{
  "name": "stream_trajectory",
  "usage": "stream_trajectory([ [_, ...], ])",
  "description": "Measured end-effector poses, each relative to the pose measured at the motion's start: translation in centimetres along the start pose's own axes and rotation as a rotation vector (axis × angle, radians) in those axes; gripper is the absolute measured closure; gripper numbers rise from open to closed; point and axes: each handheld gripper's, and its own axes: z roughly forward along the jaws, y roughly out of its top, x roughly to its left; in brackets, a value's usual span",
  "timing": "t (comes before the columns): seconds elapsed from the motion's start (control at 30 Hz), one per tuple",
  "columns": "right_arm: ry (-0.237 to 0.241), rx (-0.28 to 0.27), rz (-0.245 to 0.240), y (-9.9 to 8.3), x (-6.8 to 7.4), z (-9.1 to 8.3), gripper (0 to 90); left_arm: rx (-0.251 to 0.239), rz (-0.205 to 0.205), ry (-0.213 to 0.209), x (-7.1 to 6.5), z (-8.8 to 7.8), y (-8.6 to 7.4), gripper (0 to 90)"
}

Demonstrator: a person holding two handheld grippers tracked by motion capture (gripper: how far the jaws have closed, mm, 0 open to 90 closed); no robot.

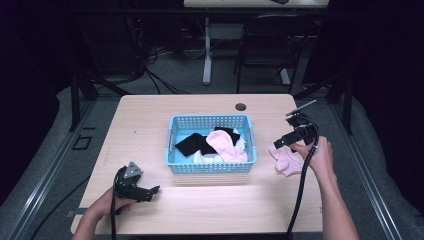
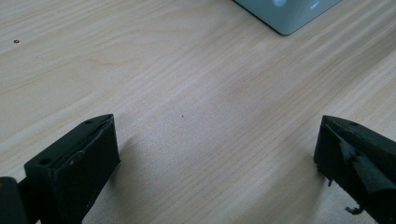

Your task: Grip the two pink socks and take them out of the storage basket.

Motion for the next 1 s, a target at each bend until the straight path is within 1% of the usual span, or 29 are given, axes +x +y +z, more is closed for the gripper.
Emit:
stream_trajectory([
  [0.03,0.007,-0.009,-0.01,0.4,0.5,-0.5,3.8,0.0,0.0,0.0,0.0,0.0,0.0,0.0],
  [0.1,0.009,-0.009,-0.027,0.8,1.0,-1.0,1.7,0.0,0.0,0.0,0.0,0.0,0.0,0.0],
  [0.13,0.009,-0.009,-0.027,0.8,1.0,-1.0,1.7,0.0,0.0,0.0,0.0,0.0,0.0,0.0],
  [0.2,0.001,-0.013,-0.044,1.3,1.7,-1.4,0.0,0.0,0.0,0.0,0.0,0.0,0.0,0.0],
  [0.23,0.002,-0.016,-0.066,1.9,2.3,-1.9,0.0,0.0,0.001,0.0,0.0,0.0,0.0,0.0],
  [0.27,0.002,-0.016,-0.066,1.9,2.3,-1.9,0.0,0.0,0.001,0.0,0.0,0.0,0.0,0.0],
  [0.3,0.003,-0.013,-0.077,2.3,2.7,-2.2,0.0,0.0,0.0,0.0,0.0,0.0,0.0,0.0],
  [0.33,0.003,-0.022,-0.085,2.5,3.1,-2.4,0.0,0.0,0.0,0.0,0.0,0.0,0.0,0.0],
  [0.37,0.009,-0.022,-0.105,3.2,3.9,-2.7,0.0,0.0,0.001,0.0,0.0,0.0,0.0,0.0],
  [0.4,0.009,-0.022,-0.105,3.2,3.9,-2.7,0.0,0.0,0.001,0.0,0.0,0.0,0.0,0.0],
  [0.43,0.011,-0.03,-0.125,3.8,4.7,-3.0,0.0,0.0,0.0,0.0,0.0,0.0,0.0,0.0],
  [0.47,0.011,-0.03,-0.125,3.8,4.7,-3.0,0.0,0.0,0.0,0.0,0.0,0.0,0.0,0.0],
  [0.5,0.011,-0.029,-0.136,4.1,5.1,-3.0,0.0,0.0,0.0,0.0,0.0,0.0,0.0,0.0],
  [0.53,0.015,-0.023,-0.161,4.7,6.0,-3.1,0.0,0.0,0.001,0.0,0.0,0.0,0.0,0.0],
  [0.57,0.021,-0.028,-0.168,5.0,6.6,-3.1,0.0,0.0,0.0,0.0,0.0,0.0,0.0,0.0],
  [0.6,0.021,-0.028,-0.168,5.0,6.6,-3.1,0.0,0.0,0.0,0.0,0.0,0.0,0.0,0.0],
  [0.63,0.026,-0.015,-0.202,5.7,7.5,-3.0,0.0,0.0,0.001,0.0,0.0,0.0,0.0,0.0],
  [0.67,0.026,-0.015,-0.202,5.7,7.5,-3.0,0.0,0.0,0.001,0.0,0.0,0.0,0.0,0.0],
  [0.7,0.036,-0.012,-0.223,6.2,8.6,-2.8,0.0,0.0,0.0,0.0,0.0,0.0,0.0,0.0],
  [0.73,0.036,-0.012,-0.223,6.2,8.6,-2.8,0.0,0.0,0.0,0.0,0.0,0.0,0.0,0.0],
  [0.8,0.055,-0.008,-0.246,6.8,9.6,-2.5,0.0,0.0,0.0,0.0,0.0,0.0,0.0,0.0],
  [0.83,0.069,0.0,-0.266,7.2,10.6,-2.1,0.0,0.0,0.0,0.0,0.0,0.0,0.0,0.0],
  [0.87,0.069,0.0,-0.266,7.2,10.6,-2.1,0.0,0.0,0.0,0.0,0.0,0.0,0.0,0.0],
  [0.9,0.084,-0.008,-0.268,7.4,11.1,-1.7,0.0,0.0,0.0,0.0,0.0,0.0,0.0,0.0],
  [0.93,0.088,-0.004,-0.275,7.6,11.6,-1.4,0.0,0.0,0.0,0.0,0.0,0.0,0.0,0.0],
  [0.97,0.103,0.012,-0.288,8.0,12.5,-0.6,0.0,0.0,0.0,0.0,0.0,0.0,0.0,0.0],
  [1.0,0.103,0.012,-0.288,8.0,12.5,-0.6,0.0,0.0,0.0,0.0,0.0,0.0,0.0,0.0],
])
